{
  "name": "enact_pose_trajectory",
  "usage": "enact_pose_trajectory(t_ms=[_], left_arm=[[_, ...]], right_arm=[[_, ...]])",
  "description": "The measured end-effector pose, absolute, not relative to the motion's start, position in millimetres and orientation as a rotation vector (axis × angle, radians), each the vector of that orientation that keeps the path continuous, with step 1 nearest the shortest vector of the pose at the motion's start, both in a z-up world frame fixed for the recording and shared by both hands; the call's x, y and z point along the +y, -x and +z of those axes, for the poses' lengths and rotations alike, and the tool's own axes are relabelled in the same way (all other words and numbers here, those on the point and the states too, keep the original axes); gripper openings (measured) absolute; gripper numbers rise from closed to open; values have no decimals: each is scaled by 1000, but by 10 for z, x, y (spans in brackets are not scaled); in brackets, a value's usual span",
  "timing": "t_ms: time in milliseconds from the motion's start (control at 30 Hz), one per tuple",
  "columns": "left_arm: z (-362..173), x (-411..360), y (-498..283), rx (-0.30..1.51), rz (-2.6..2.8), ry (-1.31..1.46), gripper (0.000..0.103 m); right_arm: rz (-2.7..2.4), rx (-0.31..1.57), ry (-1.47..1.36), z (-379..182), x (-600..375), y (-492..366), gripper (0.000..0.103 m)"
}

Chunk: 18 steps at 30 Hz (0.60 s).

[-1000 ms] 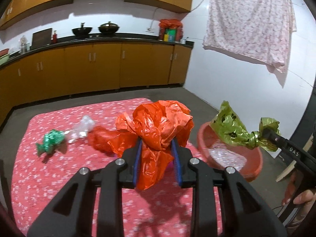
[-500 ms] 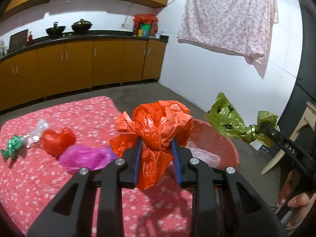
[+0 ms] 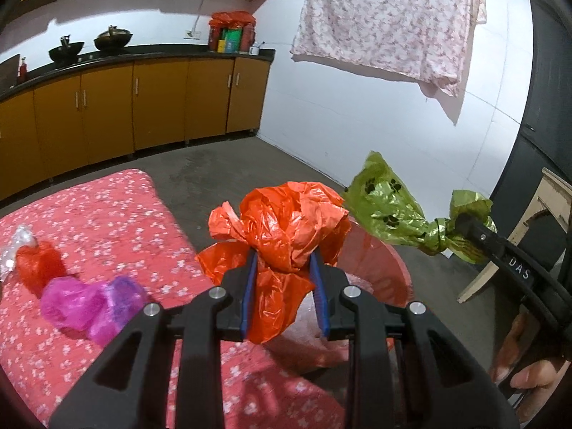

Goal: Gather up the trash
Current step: 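Carry both bags over the orange basket with both tools, then open both tools to drop the red and yellow-green bags into the basket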

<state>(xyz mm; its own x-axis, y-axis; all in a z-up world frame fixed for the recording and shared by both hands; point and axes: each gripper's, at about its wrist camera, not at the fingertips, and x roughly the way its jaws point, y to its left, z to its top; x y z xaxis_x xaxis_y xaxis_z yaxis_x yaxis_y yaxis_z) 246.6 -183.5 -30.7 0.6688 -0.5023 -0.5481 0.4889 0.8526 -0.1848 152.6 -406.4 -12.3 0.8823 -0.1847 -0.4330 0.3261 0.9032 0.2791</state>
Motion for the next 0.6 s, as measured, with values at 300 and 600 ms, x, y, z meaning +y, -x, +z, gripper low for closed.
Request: enact_pose_trajectory(t_ms=[300,600], left_arm=[[-444,-2117,-2650,653,-594,23,28],[-628,-2087,-2772,698,-565,44,64]], right_arm=[[-278,400,-412,-159,-4178,-1639,7],[-222,449,-457,-275,-4245,-1760,38]])
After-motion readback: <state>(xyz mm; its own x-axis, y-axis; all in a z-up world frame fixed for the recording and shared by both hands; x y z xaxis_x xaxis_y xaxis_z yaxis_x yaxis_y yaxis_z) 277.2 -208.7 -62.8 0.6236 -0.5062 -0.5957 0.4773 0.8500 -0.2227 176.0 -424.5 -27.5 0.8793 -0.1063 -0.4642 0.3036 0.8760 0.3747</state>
